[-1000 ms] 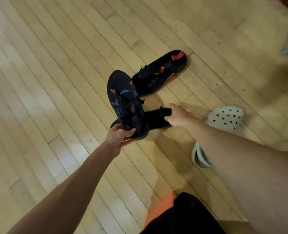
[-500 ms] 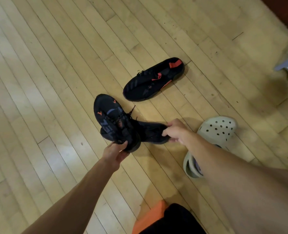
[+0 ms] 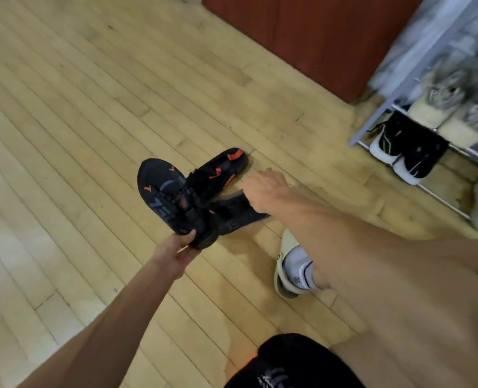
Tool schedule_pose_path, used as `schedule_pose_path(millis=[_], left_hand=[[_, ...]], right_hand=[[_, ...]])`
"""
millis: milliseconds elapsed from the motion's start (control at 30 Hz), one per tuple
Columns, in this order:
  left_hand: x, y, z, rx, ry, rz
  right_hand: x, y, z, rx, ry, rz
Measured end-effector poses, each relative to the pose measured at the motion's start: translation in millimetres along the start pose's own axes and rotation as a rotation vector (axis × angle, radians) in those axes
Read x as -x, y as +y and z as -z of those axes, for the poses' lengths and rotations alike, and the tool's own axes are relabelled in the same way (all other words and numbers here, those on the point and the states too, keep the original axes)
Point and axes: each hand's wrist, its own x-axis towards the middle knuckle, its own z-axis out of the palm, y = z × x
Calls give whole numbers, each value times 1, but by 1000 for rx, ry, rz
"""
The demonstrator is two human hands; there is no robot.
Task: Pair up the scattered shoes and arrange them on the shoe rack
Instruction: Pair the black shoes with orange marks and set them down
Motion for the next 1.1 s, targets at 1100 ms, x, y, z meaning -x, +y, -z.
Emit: schedule_pose_path(millis=[1100], left_hand=[[279, 2, -389, -590, -664, -597]], right_hand=[[417, 337, 23, -1402, 974, -1086]])
